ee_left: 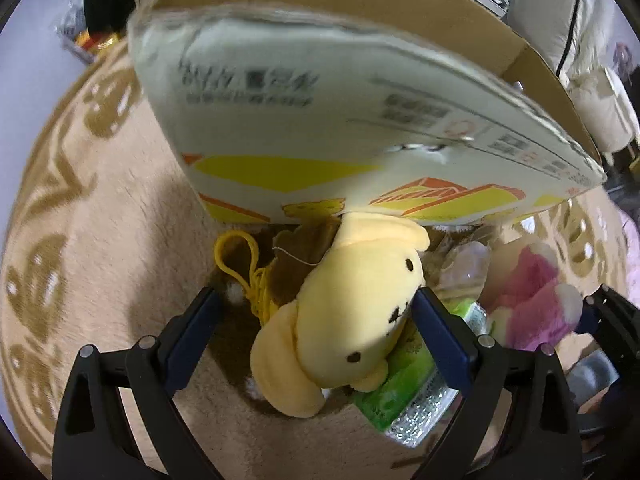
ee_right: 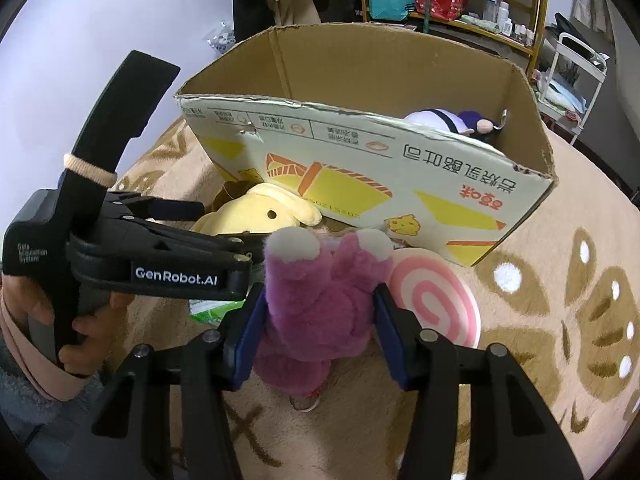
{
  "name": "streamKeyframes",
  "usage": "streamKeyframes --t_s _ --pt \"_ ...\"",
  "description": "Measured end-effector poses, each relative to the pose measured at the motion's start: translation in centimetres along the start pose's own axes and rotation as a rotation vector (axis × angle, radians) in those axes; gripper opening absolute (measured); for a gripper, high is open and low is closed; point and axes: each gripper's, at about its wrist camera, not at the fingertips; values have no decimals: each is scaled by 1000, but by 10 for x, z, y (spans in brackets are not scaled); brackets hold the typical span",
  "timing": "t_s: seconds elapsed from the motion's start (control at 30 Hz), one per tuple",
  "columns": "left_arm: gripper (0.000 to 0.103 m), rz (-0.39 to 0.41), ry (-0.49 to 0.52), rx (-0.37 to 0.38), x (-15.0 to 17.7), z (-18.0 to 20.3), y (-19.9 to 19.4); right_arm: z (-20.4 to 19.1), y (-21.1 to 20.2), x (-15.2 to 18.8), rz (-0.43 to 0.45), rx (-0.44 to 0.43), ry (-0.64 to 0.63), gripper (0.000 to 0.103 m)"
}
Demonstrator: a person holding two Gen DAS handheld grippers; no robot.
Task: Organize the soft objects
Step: 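Grasp the yellow dog plush with the left tool while the right tool grasps the pink plush, then lift the yellow dog plush with the left tool while the right tool carries the pink plush over the box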
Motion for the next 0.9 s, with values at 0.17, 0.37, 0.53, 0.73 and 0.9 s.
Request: streamKeyframes --t_s 0.17,0.37,0.53,0.73,0.9 --pt "92 7 6 -2 1 2 2 0 3 0 -5 11 -10 56" --pt "68 4 32 20 5 18 3 -9 6 1 -10 19 -18 56" --pt "58 51 43 -20 11 24 -6 -7 7 2 0 14 -7 54" --pt "57 132 60 -80 17 32 -25 -5 0 6 6 15 -5 52" --pt "57 175 20 -109 19 16 -43 1 -11 8 33 11 21 52"
Point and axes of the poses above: each gripper's, at about its wrist camera, not at the fingertips, and y roughly the way its jaws point, z to its right, x to its underside, and after that the axes turned 8 degrees about -y, right-handed
